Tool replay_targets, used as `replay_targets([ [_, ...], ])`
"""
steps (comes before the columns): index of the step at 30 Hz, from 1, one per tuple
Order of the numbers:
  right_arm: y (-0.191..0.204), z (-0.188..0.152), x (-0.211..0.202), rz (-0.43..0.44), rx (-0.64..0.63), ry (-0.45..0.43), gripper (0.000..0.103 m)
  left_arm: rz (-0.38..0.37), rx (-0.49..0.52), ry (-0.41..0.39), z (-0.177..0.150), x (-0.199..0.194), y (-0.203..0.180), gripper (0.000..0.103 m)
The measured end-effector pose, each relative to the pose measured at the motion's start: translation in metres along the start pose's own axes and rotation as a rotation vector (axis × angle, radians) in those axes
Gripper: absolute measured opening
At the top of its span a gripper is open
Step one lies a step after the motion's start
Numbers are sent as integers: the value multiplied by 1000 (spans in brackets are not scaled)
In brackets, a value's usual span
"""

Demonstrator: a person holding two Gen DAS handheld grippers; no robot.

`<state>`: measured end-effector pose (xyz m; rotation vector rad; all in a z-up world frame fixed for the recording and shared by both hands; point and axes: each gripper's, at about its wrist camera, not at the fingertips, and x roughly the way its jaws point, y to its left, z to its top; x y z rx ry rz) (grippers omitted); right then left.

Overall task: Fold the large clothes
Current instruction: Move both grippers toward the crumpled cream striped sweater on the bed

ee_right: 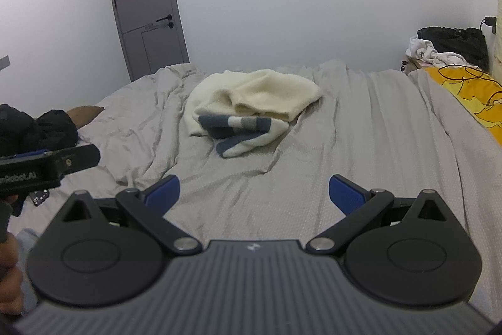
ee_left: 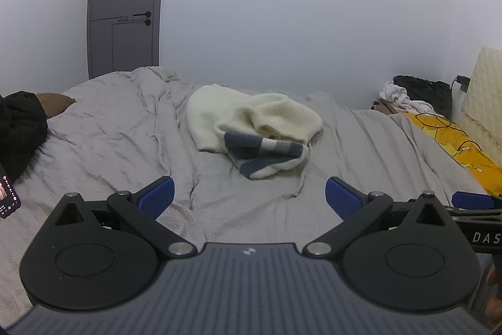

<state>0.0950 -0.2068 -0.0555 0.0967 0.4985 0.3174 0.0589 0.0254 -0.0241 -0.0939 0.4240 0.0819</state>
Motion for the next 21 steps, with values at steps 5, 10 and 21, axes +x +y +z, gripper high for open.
replay_targets([
  [5,-4,-2,-1,0,6,-1,103,3,2,-6,-2,-3,-4,103],
  [10,-7,-2,-1,7,13,3,103,4,2,-5,-3,-4,-4,103],
  [21,-9,-8,10,6,14,25,103,2,-4,9,-5,-3,-5,103],
])
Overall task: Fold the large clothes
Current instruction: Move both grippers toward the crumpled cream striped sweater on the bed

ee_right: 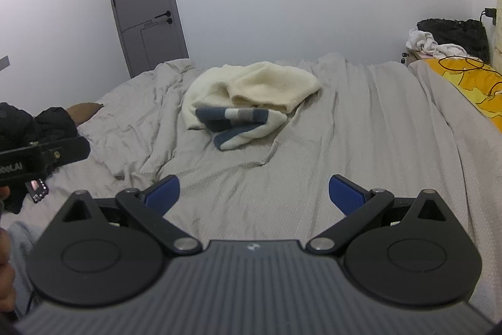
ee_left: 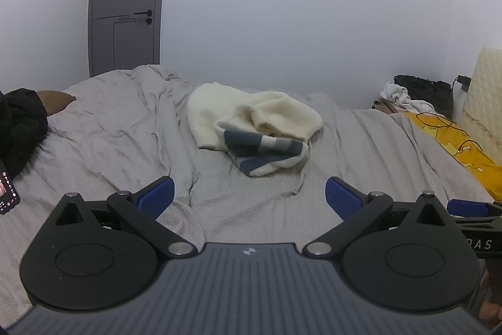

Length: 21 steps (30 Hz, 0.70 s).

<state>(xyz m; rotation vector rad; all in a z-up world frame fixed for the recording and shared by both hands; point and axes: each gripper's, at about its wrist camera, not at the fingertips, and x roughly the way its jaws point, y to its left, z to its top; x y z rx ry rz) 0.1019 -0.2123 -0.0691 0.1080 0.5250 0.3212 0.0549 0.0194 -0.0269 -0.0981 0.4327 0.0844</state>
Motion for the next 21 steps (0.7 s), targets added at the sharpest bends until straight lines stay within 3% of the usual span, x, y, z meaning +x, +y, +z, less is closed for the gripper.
replay_targets([
  [15,-6,-9,10,5,9,19,103,-8,-11,21,-8,20,3,103],
  [21,-11,-9,25,-17,13,24,103,14,0,17,-3,45,11,103],
])
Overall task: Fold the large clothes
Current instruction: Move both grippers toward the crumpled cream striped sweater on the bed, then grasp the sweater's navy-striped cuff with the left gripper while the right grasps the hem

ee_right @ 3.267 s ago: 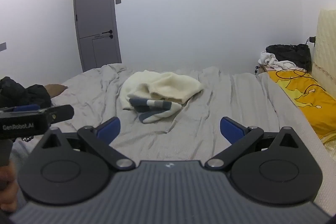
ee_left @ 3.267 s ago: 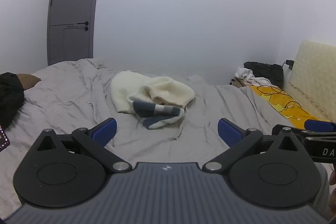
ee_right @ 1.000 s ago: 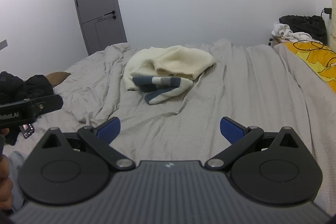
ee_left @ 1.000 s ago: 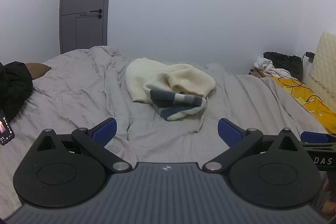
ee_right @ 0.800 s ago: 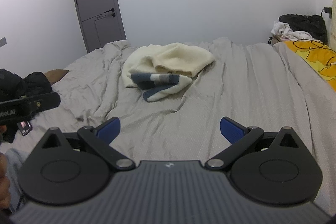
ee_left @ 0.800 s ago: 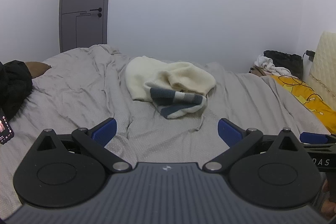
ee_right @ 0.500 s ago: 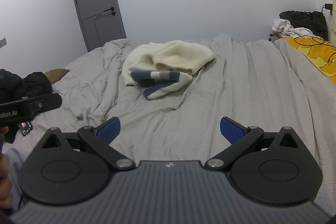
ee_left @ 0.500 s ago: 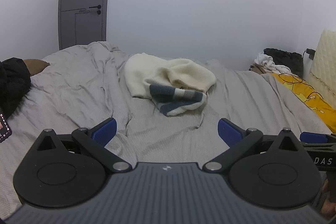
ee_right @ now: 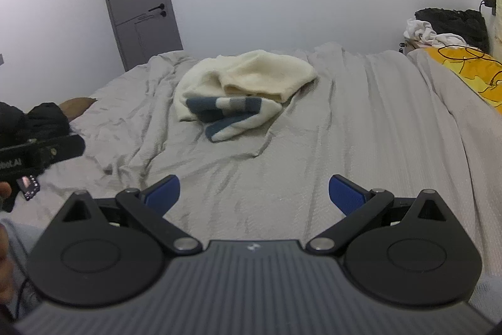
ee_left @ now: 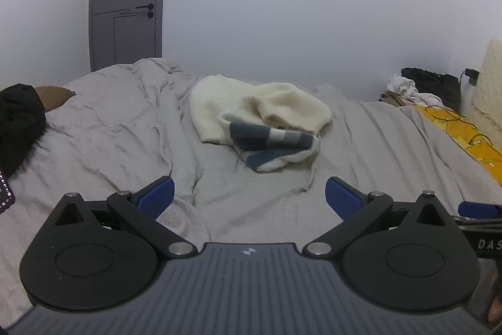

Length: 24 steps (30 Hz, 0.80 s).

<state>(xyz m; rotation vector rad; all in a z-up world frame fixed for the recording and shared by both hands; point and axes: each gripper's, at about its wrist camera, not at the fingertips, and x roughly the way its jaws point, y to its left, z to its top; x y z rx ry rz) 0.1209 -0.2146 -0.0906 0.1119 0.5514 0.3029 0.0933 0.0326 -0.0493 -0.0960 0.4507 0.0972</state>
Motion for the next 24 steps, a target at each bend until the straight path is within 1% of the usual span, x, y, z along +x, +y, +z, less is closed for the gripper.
replay_targets([
  [2,-1,0,6,-6,-1,4,103,-5,-7,-5,2,12,5,103],
  [6,-3,5,21,-14,-3,7,103,29,-3,-28,9,39,10,103],
  [8,-5,9,28,-15,8,10,103,30,2,-29,14,52,11,103],
  [12,-6,24,41,-9,18,-5,103,-6,-6,-18,27,80,12,103],
  [16,-9,45,57,-10,18,-1,103,-42,-48,-3,47,107,10,103],
  [19,-10,64,70,-17,7,-16,103,-67,-83,9,61,128,7,103],
  [24,-17,92,101,-10,4,-17,103,-94,-123,36,79,175,4,103],
])
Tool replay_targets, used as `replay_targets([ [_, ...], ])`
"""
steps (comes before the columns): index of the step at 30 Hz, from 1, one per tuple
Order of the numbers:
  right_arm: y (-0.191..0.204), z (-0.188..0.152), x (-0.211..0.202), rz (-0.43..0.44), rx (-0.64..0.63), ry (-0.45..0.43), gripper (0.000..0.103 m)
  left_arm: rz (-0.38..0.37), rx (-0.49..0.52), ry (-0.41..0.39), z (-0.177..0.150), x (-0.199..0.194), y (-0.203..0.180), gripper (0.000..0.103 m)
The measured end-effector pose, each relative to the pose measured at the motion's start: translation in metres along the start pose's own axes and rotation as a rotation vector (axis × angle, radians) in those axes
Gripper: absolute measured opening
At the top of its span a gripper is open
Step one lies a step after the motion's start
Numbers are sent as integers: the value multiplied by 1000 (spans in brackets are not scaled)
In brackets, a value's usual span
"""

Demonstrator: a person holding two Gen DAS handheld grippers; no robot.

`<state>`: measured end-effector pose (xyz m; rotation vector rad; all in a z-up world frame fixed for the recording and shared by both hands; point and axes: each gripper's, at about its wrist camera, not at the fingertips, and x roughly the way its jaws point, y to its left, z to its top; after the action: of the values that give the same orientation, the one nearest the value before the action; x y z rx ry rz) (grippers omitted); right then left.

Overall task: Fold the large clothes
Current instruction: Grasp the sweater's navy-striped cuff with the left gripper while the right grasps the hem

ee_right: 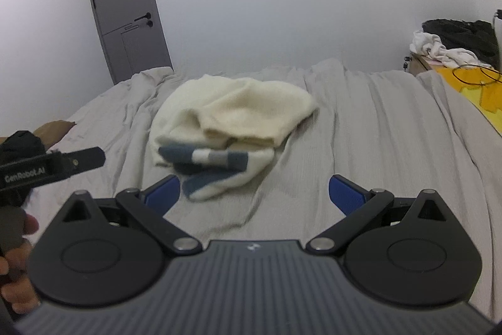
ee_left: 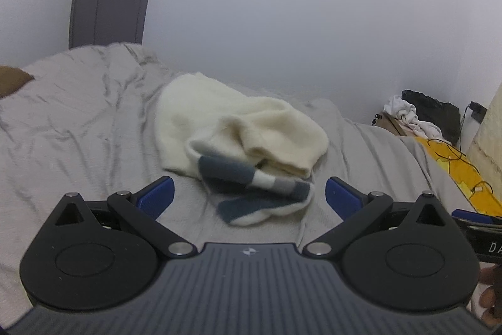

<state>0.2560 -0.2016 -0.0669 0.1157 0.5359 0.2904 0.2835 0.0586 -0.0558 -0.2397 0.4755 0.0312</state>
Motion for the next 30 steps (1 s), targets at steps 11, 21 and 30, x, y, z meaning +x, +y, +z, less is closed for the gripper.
replay_targets([
  [11,-9,22,150,54,-55,127,100,-62,-99,53,-6,132,29,102],
  [21,-36,19,287,45,-87,109,73,-129,-187,66,-24,222,65,96],
  [30,-44,21,340,-62,-149,-63,45,-53,-201,92,-33,281,64,92],
])
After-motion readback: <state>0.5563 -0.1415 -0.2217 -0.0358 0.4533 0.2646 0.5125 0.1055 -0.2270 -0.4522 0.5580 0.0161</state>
